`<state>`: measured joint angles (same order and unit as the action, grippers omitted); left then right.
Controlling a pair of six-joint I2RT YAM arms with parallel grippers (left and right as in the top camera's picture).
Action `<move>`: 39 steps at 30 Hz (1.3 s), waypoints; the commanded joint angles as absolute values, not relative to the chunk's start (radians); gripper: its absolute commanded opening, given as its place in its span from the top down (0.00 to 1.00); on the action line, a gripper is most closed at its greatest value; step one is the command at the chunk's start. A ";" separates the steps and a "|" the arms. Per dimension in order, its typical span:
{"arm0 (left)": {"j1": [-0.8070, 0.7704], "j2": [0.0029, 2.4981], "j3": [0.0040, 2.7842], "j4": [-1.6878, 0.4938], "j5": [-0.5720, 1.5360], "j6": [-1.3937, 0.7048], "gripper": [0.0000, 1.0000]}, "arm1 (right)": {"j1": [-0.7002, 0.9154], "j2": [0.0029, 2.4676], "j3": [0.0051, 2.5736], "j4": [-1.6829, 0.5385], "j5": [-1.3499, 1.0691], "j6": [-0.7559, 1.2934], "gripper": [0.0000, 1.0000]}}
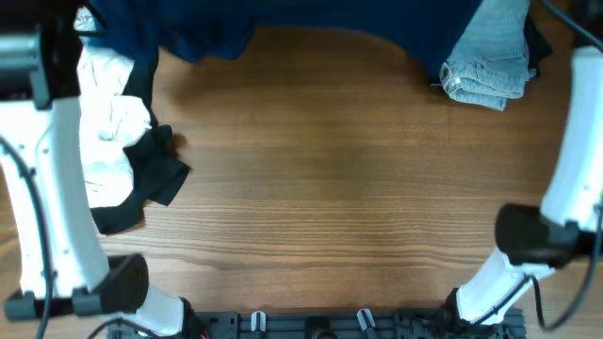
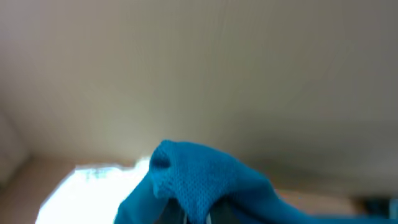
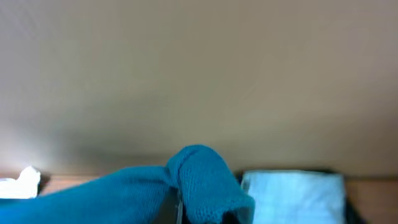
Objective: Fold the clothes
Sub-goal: 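Lift the shirt high with both grippers and carry it away, then lower the teal shirt onto the table center with both grippers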
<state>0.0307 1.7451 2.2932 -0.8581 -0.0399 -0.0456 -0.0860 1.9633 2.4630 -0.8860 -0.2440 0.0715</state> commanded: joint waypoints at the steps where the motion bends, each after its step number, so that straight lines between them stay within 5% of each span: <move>1: 0.038 1.846 2.304 -0.958 -0.043 -0.034 0.96 | -0.042 2.104 2.455 -0.937 -0.244 0.027 0.96; 9: 0.037 1.895 2.304 -1.145 -0.013 -0.034 0.96 | -0.035 2.126 2.455 -1.058 -0.227 0.024 0.96; 26: 0.036 1.707 2.304 -1.584 0.127 -0.086 0.96 | -0.073 1.760 2.446 -1.610 -0.184 0.017 0.96; 39: 0.035 1.618 2.130 -1.685 0.186 -0.113 0.96 | -0.073 1.482 2.005 -1.608 -0.107 0.138 0.96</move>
<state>0.0311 1.6962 2.2101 -1.6836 0.1577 -0.0849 -0.0692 1.6127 2.0975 -1.6085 -0.1467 0.0856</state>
